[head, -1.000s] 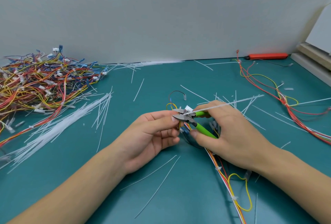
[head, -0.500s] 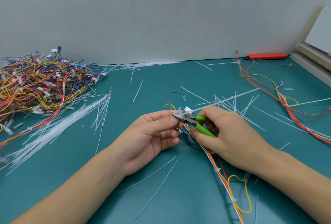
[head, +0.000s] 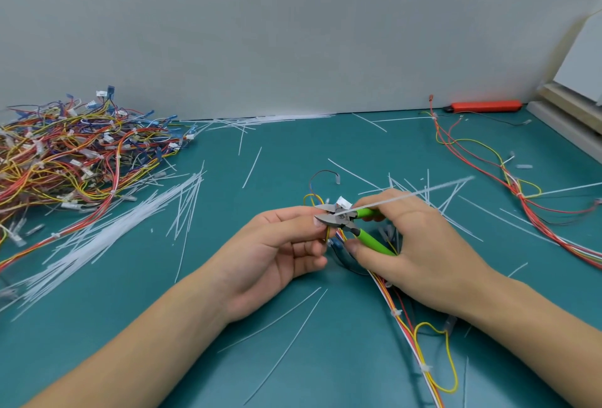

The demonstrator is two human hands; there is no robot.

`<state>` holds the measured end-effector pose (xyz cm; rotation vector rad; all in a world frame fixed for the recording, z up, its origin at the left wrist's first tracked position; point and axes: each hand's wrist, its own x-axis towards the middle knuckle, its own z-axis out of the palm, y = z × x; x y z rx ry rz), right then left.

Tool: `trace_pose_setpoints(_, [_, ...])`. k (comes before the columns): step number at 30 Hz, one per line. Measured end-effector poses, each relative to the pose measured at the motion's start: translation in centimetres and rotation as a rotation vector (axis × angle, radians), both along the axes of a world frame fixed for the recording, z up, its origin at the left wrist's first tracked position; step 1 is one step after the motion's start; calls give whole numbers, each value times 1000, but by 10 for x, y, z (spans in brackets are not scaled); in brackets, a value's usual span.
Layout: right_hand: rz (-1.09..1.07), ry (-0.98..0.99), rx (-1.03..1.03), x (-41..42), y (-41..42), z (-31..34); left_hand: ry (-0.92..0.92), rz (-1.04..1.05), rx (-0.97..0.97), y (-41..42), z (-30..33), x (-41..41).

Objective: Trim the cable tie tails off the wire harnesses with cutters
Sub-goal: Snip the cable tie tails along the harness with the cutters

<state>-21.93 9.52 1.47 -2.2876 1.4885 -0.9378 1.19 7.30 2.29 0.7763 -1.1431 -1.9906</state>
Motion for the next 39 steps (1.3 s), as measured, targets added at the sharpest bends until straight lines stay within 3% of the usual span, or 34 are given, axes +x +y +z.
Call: trace_pose_setpoints(39, [6, -38, -25, -1, -1, -2, -10, 45, 30, 2, 2, -2])
